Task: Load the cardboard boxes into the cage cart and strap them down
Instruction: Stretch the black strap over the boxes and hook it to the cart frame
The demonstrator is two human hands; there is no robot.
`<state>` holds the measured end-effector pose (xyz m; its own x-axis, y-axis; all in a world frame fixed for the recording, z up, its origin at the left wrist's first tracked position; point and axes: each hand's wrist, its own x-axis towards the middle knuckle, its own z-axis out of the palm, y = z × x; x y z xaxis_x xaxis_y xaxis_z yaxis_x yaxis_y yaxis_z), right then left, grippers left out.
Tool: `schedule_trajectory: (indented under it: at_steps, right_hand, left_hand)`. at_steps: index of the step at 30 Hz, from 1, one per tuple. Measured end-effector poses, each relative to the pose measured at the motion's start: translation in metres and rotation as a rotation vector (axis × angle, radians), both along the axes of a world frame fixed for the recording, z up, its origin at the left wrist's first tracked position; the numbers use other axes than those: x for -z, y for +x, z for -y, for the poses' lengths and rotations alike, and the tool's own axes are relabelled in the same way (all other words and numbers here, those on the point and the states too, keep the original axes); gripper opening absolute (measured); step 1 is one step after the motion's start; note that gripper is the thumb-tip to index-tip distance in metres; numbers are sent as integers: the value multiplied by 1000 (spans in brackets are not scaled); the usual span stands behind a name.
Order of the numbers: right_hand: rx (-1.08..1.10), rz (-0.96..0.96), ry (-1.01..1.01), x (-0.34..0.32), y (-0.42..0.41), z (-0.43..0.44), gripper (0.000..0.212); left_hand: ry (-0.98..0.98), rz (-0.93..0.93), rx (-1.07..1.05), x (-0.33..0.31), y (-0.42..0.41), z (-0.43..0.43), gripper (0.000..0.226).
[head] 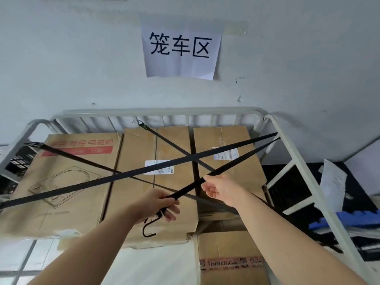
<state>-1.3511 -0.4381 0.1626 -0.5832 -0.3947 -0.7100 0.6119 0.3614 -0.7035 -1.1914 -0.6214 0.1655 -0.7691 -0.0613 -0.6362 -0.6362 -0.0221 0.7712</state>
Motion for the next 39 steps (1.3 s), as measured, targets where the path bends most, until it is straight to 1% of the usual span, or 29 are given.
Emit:
schedule_trajectory:
  at_steps: [2,4,7,9,13,17,20,25,29,32,35,37,39]
  right_hand:
    - [81,40,9,3,28,17,25]
    - [155,106,-19,8,54,29,26]
    - [270,186,-75,15,86,41,24]
    - [304,211,-92,21,102,45,22]
    - [254,218,-80,37,129,49,17]
    - [155,231,-66,53,156,60,7]
    - [96,258,-47,66,179,67,6]
    - [62,296,9,85,213,71,4]
    - [85,305,64,98,232,76,8]
    - [71,312,93,109,251,89,12]
    - [55,327,132,125,269,104,14]
    - [51,352,145,136,279,111,10]
    - [41,359,177,148,286,116,11]
  left_hand:
    - [0,3,10,4,25,11,21]
    - [-42,13,37,9,49,18,27]
    - [-84,13,61,15,76,23,35]
    - [-78,23,58,19,90,24,35]
    - [-43,56,40,33,118,31,23]
    - [-47,90,-13,52,148,44,22]
    - [-43,122,-48,67,174,52,20]
    - [8,184,-41,96,219,62,14]
    - [-122,190,82,110,240,81,9]
    - [-204,196,169,122,253,100,10]
    - [-303,227,268,140,268,118,6]
    - [-314,245,329,151,277,126,7]
    - [-292,277,353,164,285,129,7]
